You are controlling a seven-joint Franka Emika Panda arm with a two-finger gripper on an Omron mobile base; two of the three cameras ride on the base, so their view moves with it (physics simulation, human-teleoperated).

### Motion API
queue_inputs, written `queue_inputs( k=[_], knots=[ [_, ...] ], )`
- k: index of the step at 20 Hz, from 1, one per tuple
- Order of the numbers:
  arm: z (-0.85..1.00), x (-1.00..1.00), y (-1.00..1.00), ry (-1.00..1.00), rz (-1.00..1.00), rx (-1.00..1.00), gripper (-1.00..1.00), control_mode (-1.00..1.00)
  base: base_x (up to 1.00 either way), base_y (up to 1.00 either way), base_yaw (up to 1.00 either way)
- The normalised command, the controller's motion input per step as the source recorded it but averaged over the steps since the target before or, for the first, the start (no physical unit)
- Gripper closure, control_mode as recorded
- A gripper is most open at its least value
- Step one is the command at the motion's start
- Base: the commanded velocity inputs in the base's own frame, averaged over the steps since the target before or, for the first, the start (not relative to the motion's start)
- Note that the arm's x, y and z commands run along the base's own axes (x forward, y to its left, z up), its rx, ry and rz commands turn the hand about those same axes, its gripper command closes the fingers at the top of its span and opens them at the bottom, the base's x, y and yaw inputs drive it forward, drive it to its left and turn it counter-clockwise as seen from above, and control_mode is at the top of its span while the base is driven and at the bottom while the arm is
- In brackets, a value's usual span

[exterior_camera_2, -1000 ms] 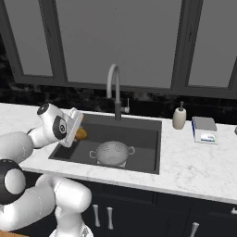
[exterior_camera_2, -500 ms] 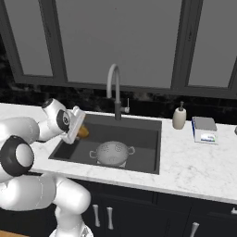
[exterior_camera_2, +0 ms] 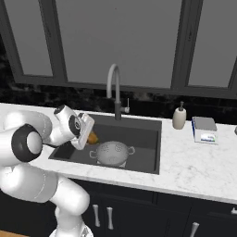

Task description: Put the colander in the sink, put the pear, mango in the colander, and turn on the sink faucet and pour water over the colander.

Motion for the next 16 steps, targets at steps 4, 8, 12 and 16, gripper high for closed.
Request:
queue_inputs(
  k=[4, 8, 12, 16],
  knots=[
    [-0.35, 0.02, -0.14, 0.00, -0.02, 0.00, 1.00, -1.00, 0.00, 0.00, 0.00],
    [-0.36, 0.13, -0.07, 0.00, 0.00, -0.01, 1.00, -1.00, 0.00, 0.00, 0.00],
    [-0.36, 0.27, 0.00, 0.00, 0.00, -0.05, 1.00, -1.00, 0.00, 0.00, 0.00],
    [-0.45, 0.27, -0.12, 0.00, 0.00, -0.03, 1.00, -1.00, 0.00, 0.00, 0.00]
  ],
)
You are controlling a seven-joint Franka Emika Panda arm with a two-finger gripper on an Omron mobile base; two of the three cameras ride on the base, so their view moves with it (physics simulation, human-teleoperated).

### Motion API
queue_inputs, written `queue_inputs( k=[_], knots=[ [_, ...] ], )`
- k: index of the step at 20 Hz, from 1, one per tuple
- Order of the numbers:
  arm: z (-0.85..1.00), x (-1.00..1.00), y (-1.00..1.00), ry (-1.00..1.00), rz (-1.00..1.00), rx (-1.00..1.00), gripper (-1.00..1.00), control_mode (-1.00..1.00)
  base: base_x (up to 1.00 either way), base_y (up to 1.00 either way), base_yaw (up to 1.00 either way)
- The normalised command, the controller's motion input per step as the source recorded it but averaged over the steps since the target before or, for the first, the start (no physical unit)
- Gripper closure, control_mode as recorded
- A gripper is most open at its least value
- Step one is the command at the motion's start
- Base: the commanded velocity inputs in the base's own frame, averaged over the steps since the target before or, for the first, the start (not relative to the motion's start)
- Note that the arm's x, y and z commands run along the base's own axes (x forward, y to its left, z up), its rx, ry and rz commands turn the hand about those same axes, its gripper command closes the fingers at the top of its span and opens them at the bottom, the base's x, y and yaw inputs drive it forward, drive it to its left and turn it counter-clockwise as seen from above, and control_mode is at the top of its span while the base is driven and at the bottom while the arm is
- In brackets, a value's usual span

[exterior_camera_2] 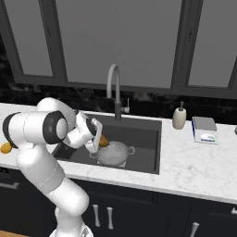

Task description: Put the colander in the sink, put the pear, mango in the colander, and turn on the sink faucet and pour water over the colander.

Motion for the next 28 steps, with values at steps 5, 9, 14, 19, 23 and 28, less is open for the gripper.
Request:
queue_inputs(
  k=[5, 9, 14, 19, 23, 28],
  knots=[
    [-0.60, 0.05, -0.01, 0.00, 0.00, -0.01, 1.00, -1.00, 0.00, 0.00, 0.00],
    [-0.63, 0.00, 0.00, 0.00, 0.00, -0.01, 1.00, -1.00, 0.00, 0.00, 0.00],
    [-0.72, 0.00, 0.00, 0.00, -0.01, -0.03, 1.00, -1.00, 0.00, 0.00, 0.00],
    [-0.76, 0.00, 0.00, 0.00, -0.02, -0.06, 1.00, -1.00, 0.00, 0.00, 0.00],
    [-0.71, 0.00, 0.08, 0.00, -0.03, -0.07, 1.00, -1.00, 0.00, 0.00, 0.00],
    [-0.56, -0.05, 0.19, 0.00, -0.03, -0.06, 1.00, -1.00, 0.00, 0.00, 0.00]
  ],
)
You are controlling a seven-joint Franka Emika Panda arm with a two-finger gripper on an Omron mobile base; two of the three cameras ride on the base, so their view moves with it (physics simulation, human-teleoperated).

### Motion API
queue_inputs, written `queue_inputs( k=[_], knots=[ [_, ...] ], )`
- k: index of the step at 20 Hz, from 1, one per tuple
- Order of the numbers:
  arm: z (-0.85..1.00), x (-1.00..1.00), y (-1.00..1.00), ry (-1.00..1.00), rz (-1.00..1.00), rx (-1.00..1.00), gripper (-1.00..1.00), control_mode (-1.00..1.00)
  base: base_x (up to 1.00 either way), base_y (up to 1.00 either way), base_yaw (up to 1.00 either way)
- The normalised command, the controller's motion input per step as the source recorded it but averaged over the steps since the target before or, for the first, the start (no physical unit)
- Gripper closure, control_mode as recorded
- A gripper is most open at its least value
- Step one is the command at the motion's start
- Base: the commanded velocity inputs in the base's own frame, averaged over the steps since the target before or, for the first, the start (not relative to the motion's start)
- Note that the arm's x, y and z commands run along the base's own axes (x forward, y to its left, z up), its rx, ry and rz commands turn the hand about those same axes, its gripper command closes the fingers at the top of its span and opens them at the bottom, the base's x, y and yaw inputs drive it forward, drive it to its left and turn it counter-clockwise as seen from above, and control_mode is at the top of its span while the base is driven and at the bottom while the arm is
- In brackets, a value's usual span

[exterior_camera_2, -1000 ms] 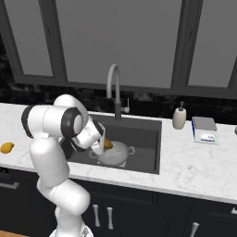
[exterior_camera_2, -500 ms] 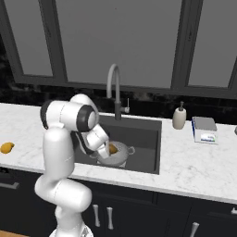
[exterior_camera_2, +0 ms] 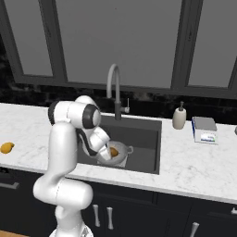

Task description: Put the colander in the sink, put the pear, mango in the colander, and turn on the sink faucet and pour water over the colander.

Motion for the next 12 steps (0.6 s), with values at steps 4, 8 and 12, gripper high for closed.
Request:
queue_inputs(
  k=[4, 8, 12],
  knots=[
    [-0.46, -0.11, 0.25, -0.01, -0.03, -0.05, -1.00, -1.00, 0.00, 0.00, 0.00],
    [-0.25, -0.34, 0.10, -0.10, -0.03, -0.01, -1.00, -1.00, 0.00, 0.00, 0.00],
    [-0.01, -0.76, -0.15, -0.25, 0.00, 0.05, -1.00, -1.00, 0.00, 0.00, 0.00]
  ],
)
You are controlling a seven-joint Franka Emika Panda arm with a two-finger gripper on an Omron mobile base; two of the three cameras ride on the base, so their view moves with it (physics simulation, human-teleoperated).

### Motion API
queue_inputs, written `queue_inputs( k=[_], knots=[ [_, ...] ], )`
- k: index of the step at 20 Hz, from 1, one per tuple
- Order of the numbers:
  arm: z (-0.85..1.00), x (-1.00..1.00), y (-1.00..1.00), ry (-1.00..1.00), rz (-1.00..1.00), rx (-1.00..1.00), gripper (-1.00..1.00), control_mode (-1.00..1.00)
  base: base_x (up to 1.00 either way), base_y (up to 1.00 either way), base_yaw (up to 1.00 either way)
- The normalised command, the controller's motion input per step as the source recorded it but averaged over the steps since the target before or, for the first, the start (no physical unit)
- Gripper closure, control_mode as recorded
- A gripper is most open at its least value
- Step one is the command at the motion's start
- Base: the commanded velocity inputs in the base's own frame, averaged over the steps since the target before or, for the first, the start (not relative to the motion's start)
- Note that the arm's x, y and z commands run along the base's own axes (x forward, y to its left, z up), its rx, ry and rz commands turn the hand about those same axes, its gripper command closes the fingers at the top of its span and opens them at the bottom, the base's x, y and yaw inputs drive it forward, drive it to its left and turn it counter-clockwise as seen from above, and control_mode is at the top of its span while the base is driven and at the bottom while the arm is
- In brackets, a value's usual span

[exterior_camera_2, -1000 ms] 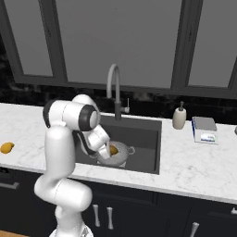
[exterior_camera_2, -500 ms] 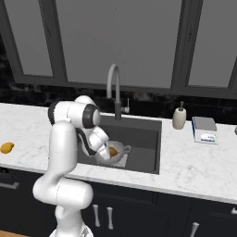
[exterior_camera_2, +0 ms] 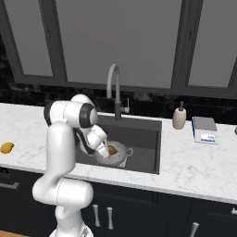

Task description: Put the colander in the sink, put the pear, mango in the colander, and turn on the sink faucet and pour water over the colander.

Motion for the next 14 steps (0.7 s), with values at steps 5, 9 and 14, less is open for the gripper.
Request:
queue_inputs(
  k=[5, 9, 14],
  knots=[
    [0.01, -0.68, -0.04, -0.29, 0.00, 0.09, -1.00, -1.00, 0.00, 0.00, 0.00],
    [0.41, -0.80, 0.06, -0.33, -0.01, 0.13, -1.00, -1.00, 0.00, 0.00, 0.00],
    [0.79, -0.83, 0.53, -0.44, 0.03, 0.02, -1.00, -1.00, 0.00, 0.00, 0.00]
  ],
)
